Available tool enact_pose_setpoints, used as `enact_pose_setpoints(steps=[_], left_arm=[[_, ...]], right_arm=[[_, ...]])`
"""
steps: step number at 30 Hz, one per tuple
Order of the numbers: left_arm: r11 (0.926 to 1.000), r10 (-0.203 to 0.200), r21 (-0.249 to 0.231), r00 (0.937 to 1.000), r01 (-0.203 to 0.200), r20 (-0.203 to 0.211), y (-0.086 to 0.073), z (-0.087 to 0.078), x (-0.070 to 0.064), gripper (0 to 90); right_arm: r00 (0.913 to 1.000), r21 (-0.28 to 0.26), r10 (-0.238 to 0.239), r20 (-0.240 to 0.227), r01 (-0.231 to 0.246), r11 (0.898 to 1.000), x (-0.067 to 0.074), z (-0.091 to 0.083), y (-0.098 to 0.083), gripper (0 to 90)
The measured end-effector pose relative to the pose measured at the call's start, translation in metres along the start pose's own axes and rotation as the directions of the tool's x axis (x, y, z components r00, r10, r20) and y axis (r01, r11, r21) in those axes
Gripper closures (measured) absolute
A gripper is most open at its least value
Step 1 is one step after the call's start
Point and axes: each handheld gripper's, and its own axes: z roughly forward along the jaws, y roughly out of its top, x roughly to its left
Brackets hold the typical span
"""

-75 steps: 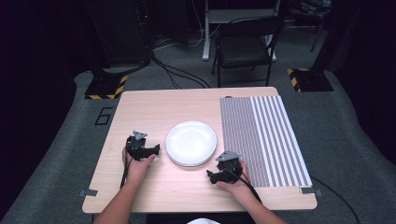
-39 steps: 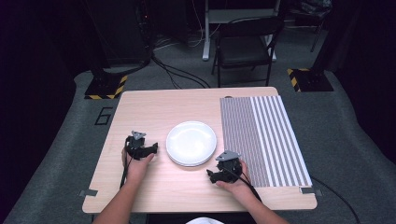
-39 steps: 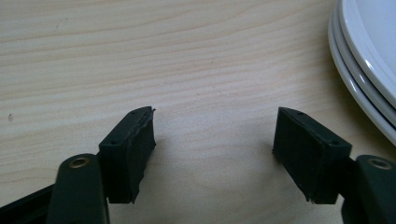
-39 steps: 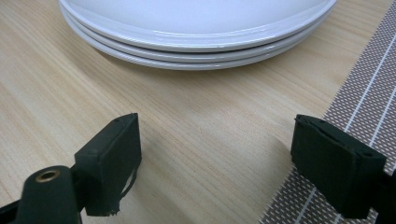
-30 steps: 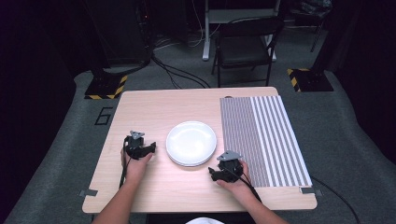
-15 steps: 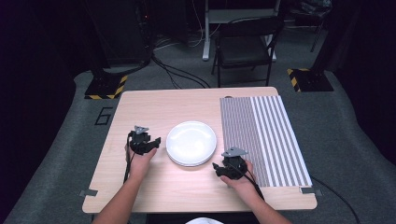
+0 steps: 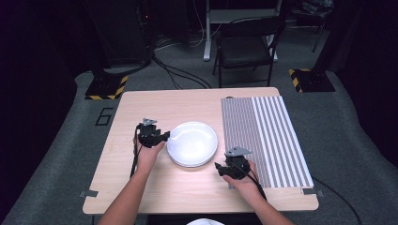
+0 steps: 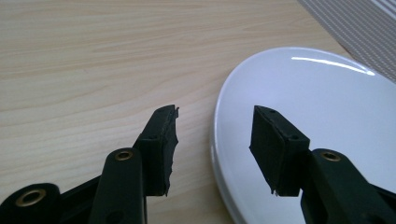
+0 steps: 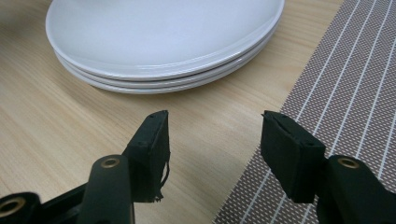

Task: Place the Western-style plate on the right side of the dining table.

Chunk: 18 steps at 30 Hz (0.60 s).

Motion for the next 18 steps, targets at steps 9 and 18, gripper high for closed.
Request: enact_pose_setpoints(steps=[9, 18], left_arm=[[1.0000, -0.010, 0.001, 0.9972, 0.009, 0.074, 0.0122, 0.0046, -0.0076, 47.7], [1.0000, 0.007, -0.005, 0.9956, -0.007, 0.093, 0.0100, -0.0016, -0.0103, 51.8]], right_arm=[[0.9996, 0.027, 0.018, -0.023, -0.018, 0.999, -0.0035, 0.0000, -0.0003, 45.9], [0.9997, 0.024, 0.026, 0.000, -0.026, 0.999, -0.0077, 0.0014, 0.0057, 49.2]])
